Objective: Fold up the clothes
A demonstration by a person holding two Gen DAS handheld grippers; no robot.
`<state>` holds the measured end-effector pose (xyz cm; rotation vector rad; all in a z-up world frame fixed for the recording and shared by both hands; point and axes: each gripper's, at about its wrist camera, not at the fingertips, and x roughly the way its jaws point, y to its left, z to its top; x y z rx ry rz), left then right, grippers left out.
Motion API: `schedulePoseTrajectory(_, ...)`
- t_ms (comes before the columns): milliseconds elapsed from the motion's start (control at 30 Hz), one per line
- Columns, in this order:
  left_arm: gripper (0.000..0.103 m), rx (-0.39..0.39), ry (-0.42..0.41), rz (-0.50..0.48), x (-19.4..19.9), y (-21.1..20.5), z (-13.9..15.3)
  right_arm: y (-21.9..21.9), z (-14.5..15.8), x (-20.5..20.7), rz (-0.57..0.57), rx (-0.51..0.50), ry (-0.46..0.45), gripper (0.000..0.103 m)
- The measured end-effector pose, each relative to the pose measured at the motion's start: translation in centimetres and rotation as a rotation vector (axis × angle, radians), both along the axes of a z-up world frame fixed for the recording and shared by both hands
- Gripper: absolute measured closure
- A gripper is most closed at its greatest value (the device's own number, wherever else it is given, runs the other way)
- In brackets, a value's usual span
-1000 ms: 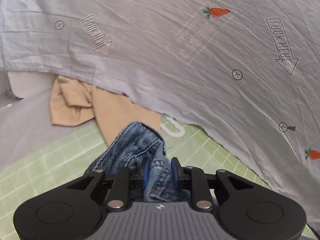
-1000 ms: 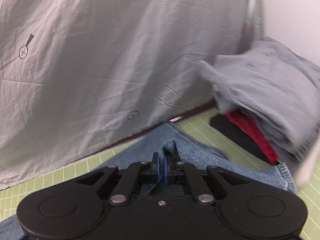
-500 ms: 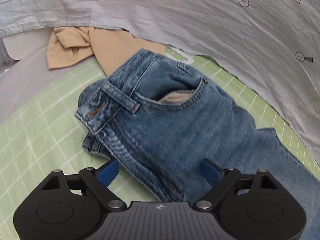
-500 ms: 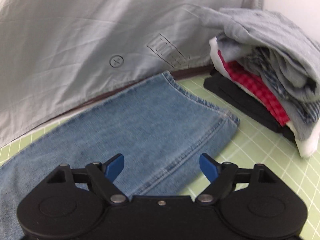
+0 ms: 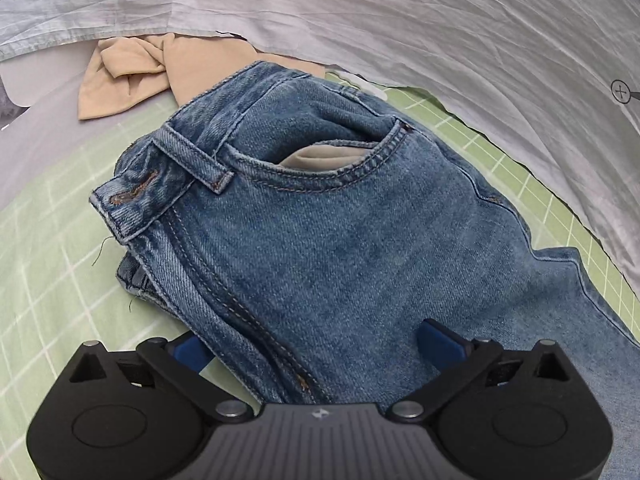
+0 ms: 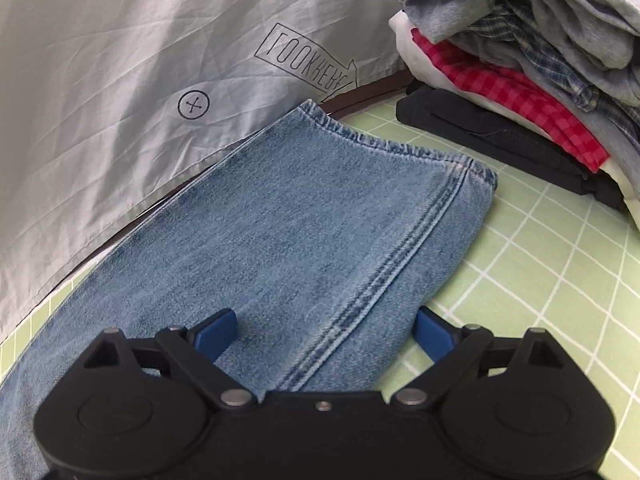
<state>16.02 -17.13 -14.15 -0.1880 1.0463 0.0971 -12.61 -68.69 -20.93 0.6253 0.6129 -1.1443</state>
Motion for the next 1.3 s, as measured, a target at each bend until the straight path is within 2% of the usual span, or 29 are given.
schedulePoseTrajectory(33,0.001,0.000,-0.003,0.005,0.0,0.0,0.0,0.0,0.0,0.1,0.007,-0.006,0.002,0.014)
schedulePoseTrajectory(100,0.001,-0.002,-0.006,0.012,-0.2,0.1,-0.1,0.2,0.2,0.4,0.017,-0.027,0.030,0.035)
schedulePoseTrajectory(133,0.001,-0.002,-0.008,0.012,-0.2,0.1,-0.1,0.2,0.2,0.4,0.024,-0.039,0.044,0.061)
schedulePoseTrajectory(167,0.002,0.004,-0.008,0.008,-0.3,0.1,-0.1,0.2,0.2,0.1,0.035,-0.043,0.038,0.075)
schedulePoseTrajectory(200,0.003,0.010,-0.009,0.004,-0.4,0.2,-0.1,0.1,0.2,-0.3,0.050,-0.042,0.018,0.078)
schedulePoseTrajectory(267,0.014,0.015,-0.016,0.004,-0.5,0.3,-0.1,0.2,0.2,-1.0,0.061,-0.045,0.005,0.083)
schedulePoseTrajectory(467,0.036,-0.040,-0.043,-0.029,-1.6,2.6,0.0,1.4,0.6,-3.5,0.079,-0.038,0.050,0.085)
schedulePoseTrajectory(633,0.039,-0.094,-0.035,-0.058,-2.9,4.5,0.2,4.3,0.9,-9.3,0.055,-0.013,0.049,0.085)
schedulePoseTrajectory(833,0.038,-0.051,-0.027,-0.147,-5.9,5.2,0.1,8.6,0.9,-17.1,0.004,0.013,0.030,0.085)
schedulePoseTrajectory(933,0.037,-0.047,-0.019,-0.156,-7.3,5.4,0.3,10.2,0.9,-20.5,-0.026,0.027,0.008,0.084)
schedulePoseTrajectory(1033,0.037,-0.046,-0.009,-0.157,-8.5,5.6,0.6,11.9,1.0,-23.9,-0.057,0.041,-0.015,0.078)
schedulePoseTrajectory(1133,0.038,-0.058,-0.009,-0.154,-9.5,5.4,1.5,13.3,1.0,-27.1,-0.089,0.054,-0.041,0.065)
schedulePoseTrajectory(1167,0.038,-0.064,-0.014,-0.157,-9.9,5.2,1.8,13.0,1.1,-27.5,-0.105,0.054,-0.056,0.060)
schedulePoseTrajectory(1300,0.038,-0.092,-0.029,-0.207,-12.0,3.7,2.7,11.4,1.0,-29.7,-0.192,0.056,-0.123,0.052)
